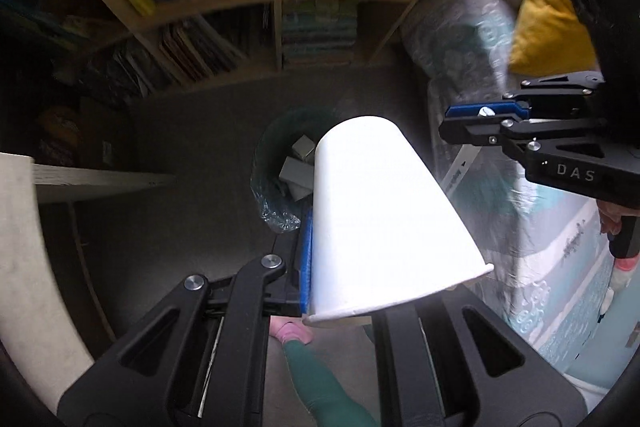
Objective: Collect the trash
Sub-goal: 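Carry the paper cup and white tube with both tools to the wastebasket, then open both tools to drop the cup and tube into the wastebasket, then move both open tools back over the table toward the remaining trash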
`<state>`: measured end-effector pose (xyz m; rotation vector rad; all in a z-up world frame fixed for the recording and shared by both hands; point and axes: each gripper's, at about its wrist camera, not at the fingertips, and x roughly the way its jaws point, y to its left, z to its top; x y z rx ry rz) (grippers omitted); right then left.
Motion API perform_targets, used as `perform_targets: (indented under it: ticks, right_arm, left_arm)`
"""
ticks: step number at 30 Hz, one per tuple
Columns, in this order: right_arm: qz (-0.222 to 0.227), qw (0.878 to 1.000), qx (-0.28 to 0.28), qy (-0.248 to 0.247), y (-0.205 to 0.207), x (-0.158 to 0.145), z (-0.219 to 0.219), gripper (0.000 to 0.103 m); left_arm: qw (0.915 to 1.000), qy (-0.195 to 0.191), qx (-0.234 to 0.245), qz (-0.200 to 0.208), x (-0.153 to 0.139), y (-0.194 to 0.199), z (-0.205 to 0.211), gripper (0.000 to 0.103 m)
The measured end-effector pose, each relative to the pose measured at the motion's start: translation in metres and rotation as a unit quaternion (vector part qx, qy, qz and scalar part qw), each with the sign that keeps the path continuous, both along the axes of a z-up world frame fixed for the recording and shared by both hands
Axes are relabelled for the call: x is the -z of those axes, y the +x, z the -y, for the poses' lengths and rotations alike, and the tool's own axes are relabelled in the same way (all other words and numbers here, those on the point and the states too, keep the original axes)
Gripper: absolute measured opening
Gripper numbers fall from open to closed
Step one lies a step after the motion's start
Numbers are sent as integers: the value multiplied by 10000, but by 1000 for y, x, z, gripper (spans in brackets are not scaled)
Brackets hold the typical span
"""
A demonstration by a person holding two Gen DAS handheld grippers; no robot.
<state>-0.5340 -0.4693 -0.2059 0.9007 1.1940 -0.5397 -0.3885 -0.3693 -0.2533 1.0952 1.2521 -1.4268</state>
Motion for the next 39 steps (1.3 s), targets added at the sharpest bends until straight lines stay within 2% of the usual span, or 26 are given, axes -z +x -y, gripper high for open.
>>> perform_targets:
  ticks: [7,13,15,16,17,18,19,22,26,30,31,33,38,39]
  right_arm:
    - [-67,9990,371,236,-5,71,17,12]
    - [-239,9977,503,391,-10,124,24,13]
    - [-276,9969,573,456,-12,136,27,16]
    - [-307,9957,650,578,-14,143,28,18]
    - [-349,9948,708,648,-16,148,30,24]
    - [-371,9943,758,652,-18,149,31,42]
    - [-394,9943,781,607,-20,149,31,55]
    - [-358,9942,829,583,-24,141,33,57]
    - [-236,9938,888,632,-30,125,39,57]
    - [-94,9952,805,557,-31,96,41,58]
    - [-24,9956,761,544,-30,86,40,58]
    - [71,9971,580,482,-25,64,37,59]
    - [360,9989,2,310,0,7,26,69]
    - [427,9987,-162,240,8,-7,23,71]
  left_arm:
    - [9991,422,54,51,76,-2,15,6]
    - [9979,632,153,40,123,-6,24,6]
    - [9972,710,211,53,137,-11,26,9]
    - [9969,756,229,39,142,-13,26,23]
    - [9961,848,225,48,147,-15,26,32]
    - [9959,875,225,-10,149,-14,26,50]
    - [9959,875,241,-14,149,-16,25,58]
    - [9965,739,359,147,142,-23,23,65]
    - [9968,741,285,107,127,-23,20,65]
    - [9977,657,176,68,105,-16,23,65]
    - [9979,624,148,72,98,-15,20,68]
    - [9987,493,58,72,76,-9,15,75]
    - [9994,74,-315,89,13,13,3,78]
    - [9990,-17,-425,105,-3,20,-1,85]
